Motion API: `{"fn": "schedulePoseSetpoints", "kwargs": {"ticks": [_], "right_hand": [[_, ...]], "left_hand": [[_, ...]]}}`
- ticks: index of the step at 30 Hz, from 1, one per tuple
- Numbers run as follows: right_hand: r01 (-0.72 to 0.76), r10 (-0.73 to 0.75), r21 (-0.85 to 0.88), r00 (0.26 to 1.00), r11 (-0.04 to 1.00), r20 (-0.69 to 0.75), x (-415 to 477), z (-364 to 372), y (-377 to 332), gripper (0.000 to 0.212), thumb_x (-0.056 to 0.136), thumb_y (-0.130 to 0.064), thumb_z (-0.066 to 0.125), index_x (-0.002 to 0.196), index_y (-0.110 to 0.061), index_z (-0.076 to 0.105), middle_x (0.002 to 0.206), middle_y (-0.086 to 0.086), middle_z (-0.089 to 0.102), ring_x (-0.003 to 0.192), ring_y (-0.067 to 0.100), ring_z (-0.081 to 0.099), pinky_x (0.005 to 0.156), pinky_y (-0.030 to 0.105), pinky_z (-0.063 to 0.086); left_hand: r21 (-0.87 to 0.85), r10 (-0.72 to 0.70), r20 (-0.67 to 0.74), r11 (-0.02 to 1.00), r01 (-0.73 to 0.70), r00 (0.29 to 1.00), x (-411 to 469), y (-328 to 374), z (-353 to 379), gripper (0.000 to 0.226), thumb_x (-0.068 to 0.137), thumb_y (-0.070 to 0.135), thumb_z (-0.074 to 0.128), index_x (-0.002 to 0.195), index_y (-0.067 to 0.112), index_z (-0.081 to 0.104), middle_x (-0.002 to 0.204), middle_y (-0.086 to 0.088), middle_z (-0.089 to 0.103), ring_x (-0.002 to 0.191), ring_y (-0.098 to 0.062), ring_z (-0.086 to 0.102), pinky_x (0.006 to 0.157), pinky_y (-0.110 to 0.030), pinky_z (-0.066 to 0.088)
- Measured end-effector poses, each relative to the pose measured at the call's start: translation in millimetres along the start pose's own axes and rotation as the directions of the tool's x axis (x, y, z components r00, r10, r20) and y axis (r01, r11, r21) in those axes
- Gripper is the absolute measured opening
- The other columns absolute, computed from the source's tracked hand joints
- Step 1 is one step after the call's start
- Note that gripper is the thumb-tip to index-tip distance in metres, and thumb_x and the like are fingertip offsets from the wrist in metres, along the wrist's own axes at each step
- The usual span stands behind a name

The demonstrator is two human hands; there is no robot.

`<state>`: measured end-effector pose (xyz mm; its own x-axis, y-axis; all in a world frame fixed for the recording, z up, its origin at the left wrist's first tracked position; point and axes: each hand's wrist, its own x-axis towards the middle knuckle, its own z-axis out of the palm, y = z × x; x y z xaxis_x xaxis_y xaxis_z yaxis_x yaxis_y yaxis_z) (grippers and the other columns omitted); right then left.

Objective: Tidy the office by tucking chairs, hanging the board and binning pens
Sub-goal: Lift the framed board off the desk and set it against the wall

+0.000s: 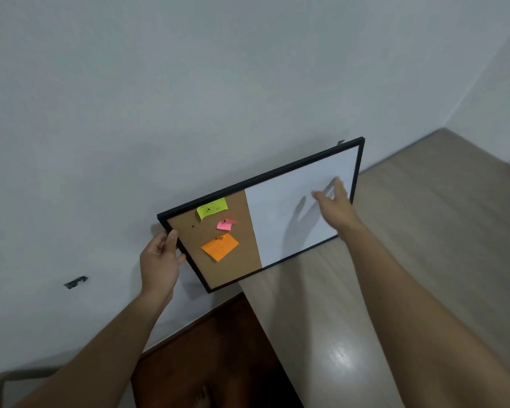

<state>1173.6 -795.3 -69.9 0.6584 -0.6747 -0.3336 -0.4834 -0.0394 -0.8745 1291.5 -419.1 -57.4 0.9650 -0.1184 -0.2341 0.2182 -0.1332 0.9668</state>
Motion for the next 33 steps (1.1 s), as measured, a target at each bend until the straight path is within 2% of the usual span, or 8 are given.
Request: {"fn": "schedulePoseSetpoints", "kwargs": {"ticks": [8,14,18,22,26,29,31,33], "right_hand": [[-0.002,0.001,0.007,0.987,1.0,0.161,-33.5,75.0,5.1,0.092,0.104,-0.064,0.048,0.165,-0.042,-0.017,0.177,-0.003,-0.02,0.165,0.023,-0.004,0.13,0.052,0.011],[0.079,-0.073,-0.012,0.961,0.997,0.266,-27.2,96.5,-9.5,0.092,0.107,-0.055,0.052,0.165,-0.044,-0.019,0.173,-0.004,-0.031,0.165,0.024,-0.004,0.13,0.051,0.015],[0.093,-0.089,-0.002,0.963,0.996,0.256,-22.3,104.0,-7.8,0.101,0.105,-0.05,0.059,0.163,-0.043,-0.023,0.171,-0.005,-0.037,0.165,0.024,-0.009,0.13,0.051,0.015],[0.138,-0.122,-0.044,0.957,0.989,0.262,-17.1,103.5,0.3,0.104,0.104,-0.046,0.063,0.162,-0.046,-0.023,0.171,-0.004,-0.035,0.165,0.024,-0.007,0.13,0.053,0.017],[0.175,-0.151,-0.081,0.958,0.981,0.245,-12.9,106.2,11.1,0.106,0.103,-0.045,0.066,0.16,-0.053,-0.023,0.171,-0.008,-0.035,0.165,0.028,-0.003,0.131,0.059,0.013],[0.211,-0.194,-0.07,0.961,0.975,0.195,-12.2,106.7,20.3,0.104,0.101,-0.044,0.069,0.163,-0.052,-0.015,0.174,-0.013,-0.027,0.165,0.025,-0.004,0.131,0.059,0.015],[0.221,-0.214,-0.054,0.971,0.974,0.104,-12.2,106.1,31.1,0.1,0.1,-0.043,0.071,0.167,-0.045,-0.003,0.176,-0.015,-0.015,0.164,0.023,0.006,0.129,0.056,0.026],[0.152,-0.15,-0.062,0.988,0.986,0.032,-11.2,104.7,41.0,0.104,0.096,-0.05,0.074,0.168,-0.043,-0.001,0.176,-0.012,-0.009,0.161,0.029,0.02,0.123,0.054,0.037]], "left_hand": [[0.014,-0.016,-0.044,1.0,0.017,0.999,-0.5,3.0,6.9,0.017,0.11,0.03,0.057,0.099,0.032,0.07,0.106,0.012,0.072,0.111,-0.012,0.068,0.11,-0.056,0.055],[0.03,-0.05,-0.082,0.998,0.053,0.995,2.0,-2.9,10.0,0.028,0.109,0.035,0.059,0.128,0.018,0.071,0.115,0.008,0.072,0.12,-0.019,0.067,0.106,-0.056,0.058],[0.042,-0.031,-0.061,0.999,0.034,0.998,11.2,-1.4,10.3,0.032,0.109,0.034,0.058,0.13,0.012,0.07,0.113,0.009,0.071,0.108,-0.01,0.068,0.103,-0.05,0.06],[0.037,-0.024,-0.02,0.999,0.025,1.0,20.5,-10.7,1.4,0.034,0.108,0.033,0.061,0.129,0.007,0.069,0.12,0.001,0.072,0.114,-0.008,0.067,0.106,-0.05,0.059],[0.054,-0.05,0.009,0.997,0.049,0.999,28.4,-24.9,-5.4,0.053,0.1,0.034,0.074,0.142,0.005,0.061,0.128,-0.011,0.069,0.122,-0.015,0.069,0.111,-0.047,0.056],[0.223,-0.05,0.065,0.974,0.034,0.997,28.5,-40.3,-9.6,0.065,0.095,0.041,0.078,0.148,0.009,0.056,0.131,-0.004,0.067,0.121,-0.019,0.068,0.111,-0.045,0.055],[0.354,-0.082,0.122,0.935,0.034,0.989,26.0,-50.2,-9.8,0.058,0.094,0.042,0.079,0.143,0.018,0.06,0.133,0.001,0.064,0.123,-0.022,0.066,0.106,-0.047,0.057],[0.343,-0.144,0.171,0.936,0.079,0.975,26.9,-59.8,-7.6,0.037,0.094,0.037,0.081,0.128,0.029,0.069,0.134,0.001,0.068,0.127,-0.023,0.066,0.1,-0.047,0.06]]}}
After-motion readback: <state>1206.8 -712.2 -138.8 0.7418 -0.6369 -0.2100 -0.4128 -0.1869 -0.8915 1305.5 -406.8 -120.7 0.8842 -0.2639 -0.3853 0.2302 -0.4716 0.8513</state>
